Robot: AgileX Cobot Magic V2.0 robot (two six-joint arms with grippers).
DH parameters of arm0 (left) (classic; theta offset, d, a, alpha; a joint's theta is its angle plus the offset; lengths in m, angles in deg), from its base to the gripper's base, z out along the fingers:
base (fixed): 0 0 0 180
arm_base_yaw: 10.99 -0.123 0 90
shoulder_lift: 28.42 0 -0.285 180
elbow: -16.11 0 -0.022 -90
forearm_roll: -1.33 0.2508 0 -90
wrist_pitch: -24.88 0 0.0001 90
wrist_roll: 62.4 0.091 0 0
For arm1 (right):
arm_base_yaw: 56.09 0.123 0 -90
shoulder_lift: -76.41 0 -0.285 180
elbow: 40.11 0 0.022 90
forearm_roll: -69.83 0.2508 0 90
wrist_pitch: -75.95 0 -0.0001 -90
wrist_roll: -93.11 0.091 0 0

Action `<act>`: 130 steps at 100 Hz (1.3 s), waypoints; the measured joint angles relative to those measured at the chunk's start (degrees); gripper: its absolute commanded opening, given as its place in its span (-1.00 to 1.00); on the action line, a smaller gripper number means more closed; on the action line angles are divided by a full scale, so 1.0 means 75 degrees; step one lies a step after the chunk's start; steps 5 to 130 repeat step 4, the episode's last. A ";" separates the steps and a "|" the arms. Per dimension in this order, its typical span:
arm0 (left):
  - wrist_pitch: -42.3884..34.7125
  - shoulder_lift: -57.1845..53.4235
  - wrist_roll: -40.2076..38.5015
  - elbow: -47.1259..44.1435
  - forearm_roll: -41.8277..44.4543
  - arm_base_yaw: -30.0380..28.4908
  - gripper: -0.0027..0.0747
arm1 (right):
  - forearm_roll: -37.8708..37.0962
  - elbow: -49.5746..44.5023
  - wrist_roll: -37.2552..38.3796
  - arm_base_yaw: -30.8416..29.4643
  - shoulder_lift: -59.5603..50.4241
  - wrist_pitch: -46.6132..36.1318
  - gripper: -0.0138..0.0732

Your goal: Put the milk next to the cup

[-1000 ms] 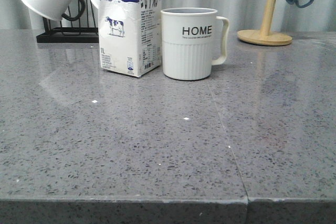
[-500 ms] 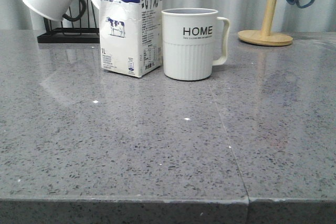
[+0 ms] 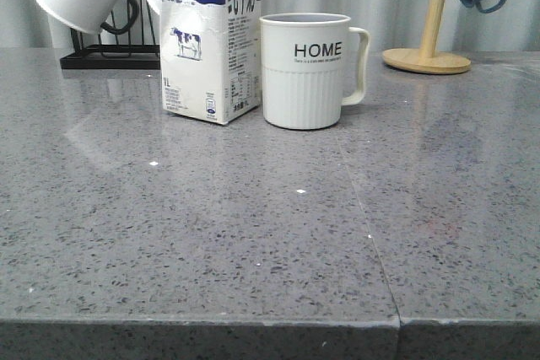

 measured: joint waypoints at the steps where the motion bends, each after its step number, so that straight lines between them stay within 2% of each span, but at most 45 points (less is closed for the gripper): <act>1: 0.0000 0.0000 0.0000 0.0000 0.0000 0.0000 -0.98 | 0.0000 0.0000 0.0000 0.0000 0.0000 0.0000 -0.83; 130: 0.0000 0.0000 0.0000 0.0000 0.0000 0.0000 -0.98 | 0.0000 0.0000 0.0000 0.0000 0.0000 0.0000 -0.83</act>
